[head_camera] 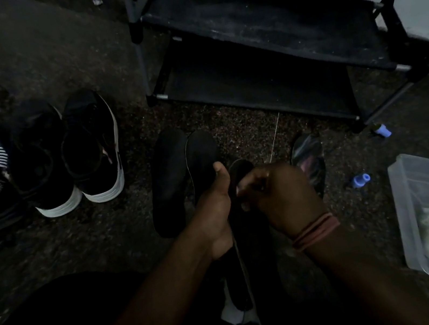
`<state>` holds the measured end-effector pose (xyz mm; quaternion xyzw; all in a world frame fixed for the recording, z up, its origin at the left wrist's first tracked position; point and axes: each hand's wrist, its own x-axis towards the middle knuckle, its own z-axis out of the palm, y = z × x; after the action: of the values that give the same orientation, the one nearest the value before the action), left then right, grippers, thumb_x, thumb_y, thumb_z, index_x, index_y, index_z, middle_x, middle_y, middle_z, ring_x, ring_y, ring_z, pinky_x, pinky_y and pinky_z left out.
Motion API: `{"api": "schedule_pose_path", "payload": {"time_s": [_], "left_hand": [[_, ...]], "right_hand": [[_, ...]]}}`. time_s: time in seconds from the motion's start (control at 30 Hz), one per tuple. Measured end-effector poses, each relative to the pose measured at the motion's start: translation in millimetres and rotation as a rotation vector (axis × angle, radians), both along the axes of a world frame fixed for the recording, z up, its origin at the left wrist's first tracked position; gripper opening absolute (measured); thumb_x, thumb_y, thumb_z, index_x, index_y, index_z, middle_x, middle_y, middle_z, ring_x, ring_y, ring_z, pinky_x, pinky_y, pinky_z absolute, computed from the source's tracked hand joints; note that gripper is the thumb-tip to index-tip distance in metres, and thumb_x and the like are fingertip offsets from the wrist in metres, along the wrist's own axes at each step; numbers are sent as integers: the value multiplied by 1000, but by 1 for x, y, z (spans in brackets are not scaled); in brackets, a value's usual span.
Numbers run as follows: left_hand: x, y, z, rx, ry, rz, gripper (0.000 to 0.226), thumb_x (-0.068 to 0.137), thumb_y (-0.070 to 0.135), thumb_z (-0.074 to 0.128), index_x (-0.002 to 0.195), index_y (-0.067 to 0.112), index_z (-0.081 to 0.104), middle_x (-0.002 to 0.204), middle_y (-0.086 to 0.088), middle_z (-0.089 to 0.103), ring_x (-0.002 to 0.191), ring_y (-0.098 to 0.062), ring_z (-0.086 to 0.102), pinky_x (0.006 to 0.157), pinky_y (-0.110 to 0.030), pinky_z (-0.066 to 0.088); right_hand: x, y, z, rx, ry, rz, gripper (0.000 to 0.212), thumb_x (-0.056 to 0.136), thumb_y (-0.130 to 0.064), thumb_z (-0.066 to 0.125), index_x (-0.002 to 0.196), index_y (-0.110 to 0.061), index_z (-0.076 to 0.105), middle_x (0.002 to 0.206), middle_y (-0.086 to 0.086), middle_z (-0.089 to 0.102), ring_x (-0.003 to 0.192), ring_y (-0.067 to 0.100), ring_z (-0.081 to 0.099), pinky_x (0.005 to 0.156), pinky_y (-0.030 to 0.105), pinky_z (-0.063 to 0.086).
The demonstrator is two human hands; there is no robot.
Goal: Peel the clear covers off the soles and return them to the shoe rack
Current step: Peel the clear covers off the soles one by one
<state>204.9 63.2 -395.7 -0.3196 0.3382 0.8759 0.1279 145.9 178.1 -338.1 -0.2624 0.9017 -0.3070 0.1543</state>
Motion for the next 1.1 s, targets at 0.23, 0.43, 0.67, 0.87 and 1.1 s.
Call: {"api": "schedule_pose_path", "payload": {"time_s": [0.23,0.43,0.67,0.87,1.1], "left_hand": [[2,7,3,-6,26,-31,81,89,81,33,129,20,69,127,-15,70,118,-30,68,108,-51,49],[-6,-10,8,155,3,100,83,90,79,33,118,12,72,116,-19,74,106,-31,73,88,-42,57],[-3,-22,13,337,90,196,41,99,30,38,117,1,62,110,-22,64,96,-31,62,99,-41,46],[-4,-13,22,246,66,65,59,105,51,38,116,6,73,113,-18,75,95,-27,75,86,-39,58],[-1,-16,15,345,59,126,54,100,48,43,122,8,72,116,-20,73,94,-36,74,88,-53,57]], "right_hand": [[3,-3,0,-138,-69,-33,13,82,-8,72,83,-21,75,79,-7,74,76,5,70,77,37,59],[9,-6,-1,-137,-243,-2,7,80,-14,77,78,-20,73,70,-5,74,67,8,71,73,41,59],[-9,4,-18,-253,-148,-241,4,86,-25,72,83,-24,69,74,-6,73,72,10,71,75,47,58],[-9,2,-12,-389,-50,-335,4,90,-23,71,93,-22,68,77,-8,73,72,4,70,72,40,59],[-13,5,-16,-439,-120,-324,4,93,-18,67,97,-19,69,86,-5,74,81,5,71,78,34,59]]}}
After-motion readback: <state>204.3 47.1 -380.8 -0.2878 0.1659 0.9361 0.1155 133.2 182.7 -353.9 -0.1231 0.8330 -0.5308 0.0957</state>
